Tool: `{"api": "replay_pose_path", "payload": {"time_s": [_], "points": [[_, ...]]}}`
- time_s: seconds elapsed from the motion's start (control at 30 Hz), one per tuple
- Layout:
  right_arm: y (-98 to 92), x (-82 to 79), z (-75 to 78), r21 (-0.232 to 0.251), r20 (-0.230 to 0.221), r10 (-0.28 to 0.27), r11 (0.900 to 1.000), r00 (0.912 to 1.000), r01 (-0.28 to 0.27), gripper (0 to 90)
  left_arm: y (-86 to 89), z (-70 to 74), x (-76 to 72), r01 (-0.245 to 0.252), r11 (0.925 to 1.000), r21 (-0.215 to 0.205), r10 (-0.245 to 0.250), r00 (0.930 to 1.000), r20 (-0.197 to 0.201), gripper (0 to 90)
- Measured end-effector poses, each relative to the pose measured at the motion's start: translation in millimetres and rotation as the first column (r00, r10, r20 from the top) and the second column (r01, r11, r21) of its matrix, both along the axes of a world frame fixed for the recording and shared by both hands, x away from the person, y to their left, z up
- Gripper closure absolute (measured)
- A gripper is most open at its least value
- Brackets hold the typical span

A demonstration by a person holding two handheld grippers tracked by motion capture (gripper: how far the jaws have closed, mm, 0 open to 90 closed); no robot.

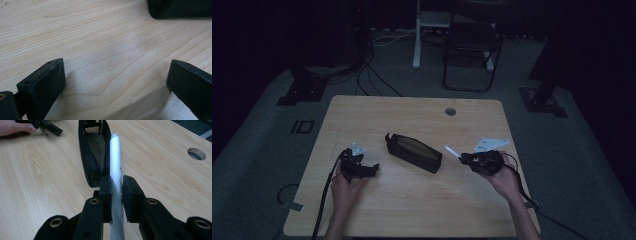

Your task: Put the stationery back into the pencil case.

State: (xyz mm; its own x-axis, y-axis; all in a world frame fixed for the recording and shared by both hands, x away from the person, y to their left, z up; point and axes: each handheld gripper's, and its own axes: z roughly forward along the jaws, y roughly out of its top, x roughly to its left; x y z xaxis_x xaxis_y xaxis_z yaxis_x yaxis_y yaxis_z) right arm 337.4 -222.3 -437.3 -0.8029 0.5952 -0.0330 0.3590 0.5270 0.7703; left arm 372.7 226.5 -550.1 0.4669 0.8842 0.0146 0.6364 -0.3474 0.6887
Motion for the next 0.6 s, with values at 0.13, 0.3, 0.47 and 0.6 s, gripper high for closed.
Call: {"api": "replay_pose_path", "payload": {"time_s": [0.13, 0.3, 0.47, 0.6], "points": [[2.7, 1.2, 1.8, 0.0, 0.003, 0.006, 1.0, 1.0, -0.006, 79.0, 0.0, 0.0, 0.0, 0.0, 1.0, 0.0, 0.0, 1.0, 0.0, 2.5], [6.0, 2.2, 4.6, 0.002, 0.005, 0.011, 1.0, 0.9999, -0.011, 79.1, 0.0, 0.0, 0.0, 0.0, 1.0, 0.0, 0.0, 1.0, 0.0, 2.5], [8.2, 3.2, 6.6, 0.003, 0.008, 0.016, 1.0, 0.9998, -0.016, 79.1, 0.0, 0.0, 0.0, 0.0, 1.0, 0.0, 0.0, 1.0, 0.0, 2.5], [9.4, 4.1, 8.2, 0.004, 0.011, 0.017, 1.0, 0.9998, -0.017, 79.1, 0.0, 0.0, 0.0, 0.0, 1.0, 0.0, 0.0, 1.0, 0.0, 2.5]]}}
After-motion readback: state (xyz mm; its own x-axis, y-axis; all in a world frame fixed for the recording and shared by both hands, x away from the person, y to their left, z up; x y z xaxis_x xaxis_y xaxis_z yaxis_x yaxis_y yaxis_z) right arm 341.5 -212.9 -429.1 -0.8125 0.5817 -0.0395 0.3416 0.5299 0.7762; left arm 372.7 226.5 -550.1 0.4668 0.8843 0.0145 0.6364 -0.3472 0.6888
